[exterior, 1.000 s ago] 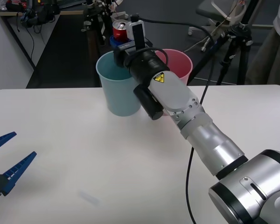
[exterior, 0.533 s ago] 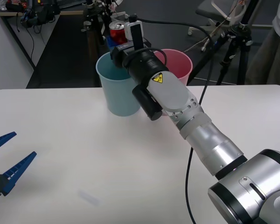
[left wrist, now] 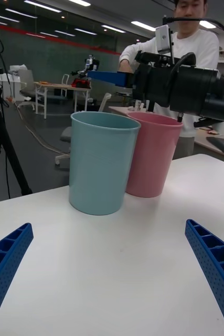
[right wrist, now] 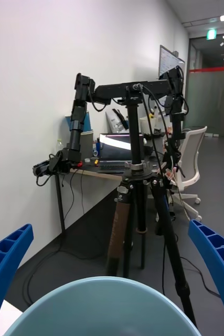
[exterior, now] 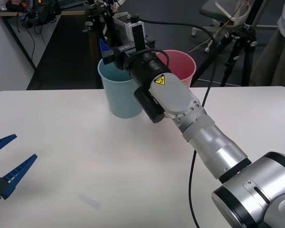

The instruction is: Grasp the object on the table and drop it into the matching bin: aluminum can to the light blue bin, PET bottle to the pink bin.

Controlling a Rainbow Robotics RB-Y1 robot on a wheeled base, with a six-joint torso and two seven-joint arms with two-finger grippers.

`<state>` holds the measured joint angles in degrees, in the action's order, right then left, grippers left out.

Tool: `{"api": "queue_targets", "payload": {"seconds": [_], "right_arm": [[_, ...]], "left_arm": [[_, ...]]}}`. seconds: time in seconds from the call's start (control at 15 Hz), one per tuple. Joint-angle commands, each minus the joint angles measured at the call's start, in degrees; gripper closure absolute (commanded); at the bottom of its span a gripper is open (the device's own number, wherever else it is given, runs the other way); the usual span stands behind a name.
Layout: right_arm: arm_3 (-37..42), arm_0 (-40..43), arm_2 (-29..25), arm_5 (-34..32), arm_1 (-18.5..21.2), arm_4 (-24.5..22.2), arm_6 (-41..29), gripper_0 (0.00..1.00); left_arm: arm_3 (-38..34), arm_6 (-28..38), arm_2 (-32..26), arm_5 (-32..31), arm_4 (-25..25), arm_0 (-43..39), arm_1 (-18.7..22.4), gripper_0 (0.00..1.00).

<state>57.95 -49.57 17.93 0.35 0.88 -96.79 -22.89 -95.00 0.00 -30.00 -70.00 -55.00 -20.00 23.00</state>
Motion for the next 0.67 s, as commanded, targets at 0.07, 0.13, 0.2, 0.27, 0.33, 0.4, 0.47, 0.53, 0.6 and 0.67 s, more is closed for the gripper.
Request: {"api": "queue_targets", "payload": {"seconds": [0.07,0.13,0.2,0.27,0.33,0.4,0.47,0.53,0.6,0.67], "right_arm": [[0.94,0.09,0.18,0.0,0.0,0.11,-0.05,0.0],[1.64,0.44,0.18,-0.09,0.0,0.2,-0.05,0.0],[3.31,1.5,0.27,-0.35,0.09,0.29,0.3,0.0],[6.04,3.26,0.18,-1.5,0.62,0.2,0.12,0.0],[9.29,5.54,0.18,-2.64,1.23,0.29,0.3,0.0],[12.45,7.74,0.27,-3.69,2.02,0.29,0.3,0.0],[15.79,9.94,0.18,-5.19,2.9,0.2,0.3,0.0],[20.01,12.92,0.18,-7.21,4.22,0.29,0.12,0.0],[23.44,15.38,0.18,-8.7,5.28,0.29,-0.05,0.0],[27.57,18.37,0.18,-10.29,6.68,0.37,-0.14,0.0]], "left_arm": [[0.0,0.0,0.0,0.0,0.0,0.0,0.0,0.0],[0.0,0.0,0.0,0.0,0.0,0.0,0.0,0.0],[0.0,0.0,0.0,0.0,0.0,0.0,0.0,0.0],[0.0,0.0,0.0,0.0,0.0,0.0,0.0,0.0],[0.0,0.0,0.0,0.0,0.0,0.0,0.0,0.0],[0.0,0.0,0.0,0.0,0.0,0.0,0.0,0.0],[0.0,0.0,0.0,0.0,0.0,0.0,0.0,0.0],[0.0,0.0,0.0,0.0,0.0,0.0,0.0,0.0],[0.0,0.0,0.0,0.0,0.0,0.0,0.0,0.0],[0.0,0.0,0.0,0.0,0.0,0.0,0.0,0.0]]}}
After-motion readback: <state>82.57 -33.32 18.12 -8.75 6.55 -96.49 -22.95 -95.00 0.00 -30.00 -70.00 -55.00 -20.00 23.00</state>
